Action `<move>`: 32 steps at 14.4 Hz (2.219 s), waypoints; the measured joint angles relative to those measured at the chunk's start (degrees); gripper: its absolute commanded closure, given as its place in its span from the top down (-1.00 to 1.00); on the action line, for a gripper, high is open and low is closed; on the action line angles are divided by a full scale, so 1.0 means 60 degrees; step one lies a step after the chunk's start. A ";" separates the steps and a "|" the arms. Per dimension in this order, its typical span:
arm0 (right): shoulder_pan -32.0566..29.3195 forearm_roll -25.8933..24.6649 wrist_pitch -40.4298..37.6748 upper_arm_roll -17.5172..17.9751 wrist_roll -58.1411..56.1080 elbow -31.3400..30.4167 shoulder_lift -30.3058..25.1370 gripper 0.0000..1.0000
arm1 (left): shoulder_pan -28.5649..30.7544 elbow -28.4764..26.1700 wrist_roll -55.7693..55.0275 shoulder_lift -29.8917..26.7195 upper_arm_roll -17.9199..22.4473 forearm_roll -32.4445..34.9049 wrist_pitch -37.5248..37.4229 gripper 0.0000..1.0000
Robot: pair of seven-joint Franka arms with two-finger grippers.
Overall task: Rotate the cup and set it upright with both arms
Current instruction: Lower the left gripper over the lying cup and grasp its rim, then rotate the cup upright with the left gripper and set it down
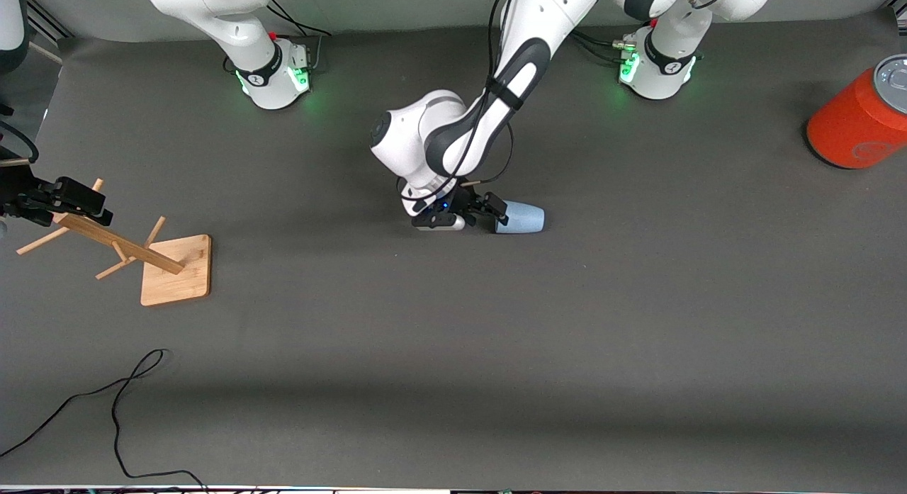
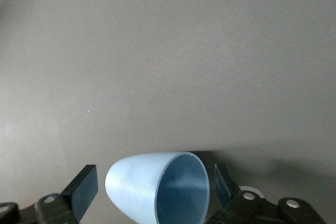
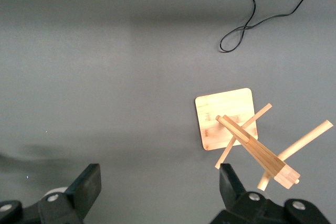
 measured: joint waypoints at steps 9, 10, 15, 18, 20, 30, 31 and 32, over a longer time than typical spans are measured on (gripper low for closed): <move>0.0001 0.0000 -0.0003 -0.0019 -0.0009 -0.0075 0.0019 1.00 | 0.0000 0.0007 0.0984 0.0306 0.0007 0.0696 -0.0564 -0.24; 0.0001 0.0000 -0.0003 -0.0019 -0.0009 -0.0089 0.0019 1.00 | 0.0000 0.0007 0.1000 0.0307 0.0007 0.0702 -0.0565 -0.41; 0.0002 0.0000 -0.0006 -0.0020 -0.0011 -0.0137 0.0019 1.00 | -0.0001 0.0006 0.1084 0.0433 0.0009 0.0763 -0.0675 -1.00; 0.0003 0.0000 -0.0017 -0.0020 -0.0011 -0.0143 0.0020 1.00 | 0.0000 0.0012 0.1265 0.0421 0.0013 0.0817 -0.0898 -1.00; 0.0004 0.0000 -0.0017 -0.0020 -0.0011 -0.0146 0.0020 1.00 | 0.0002 0.0061 0.1658 0.0423 0.0048 0.0817 -0.0975 -1.00; 0.0061 0.0000 -0.0017 -0.0021 -0.0011 -0.0150 0.0023 1.00 | 0.1866 0.3763 0.3226 -0.1084 0.0494 -0.1584 -0.2130 -1.00; 0.0063 0.0000 -0.0017 -0.0021 -0.0011 -0.0149 0.0022 1.00 | 0.2251 0.3813 0.3227 -0.1487 0.0536 -0.2309 -0.1742 -1.00; 0.0064 0.0000 -0.0017 -0.0022 -0.0011 -0.0147 0.0022 1.00 | 0.2685 0.3778 0.3228 -0.1934 0.0557 -0.3014 -0.1418 -1.00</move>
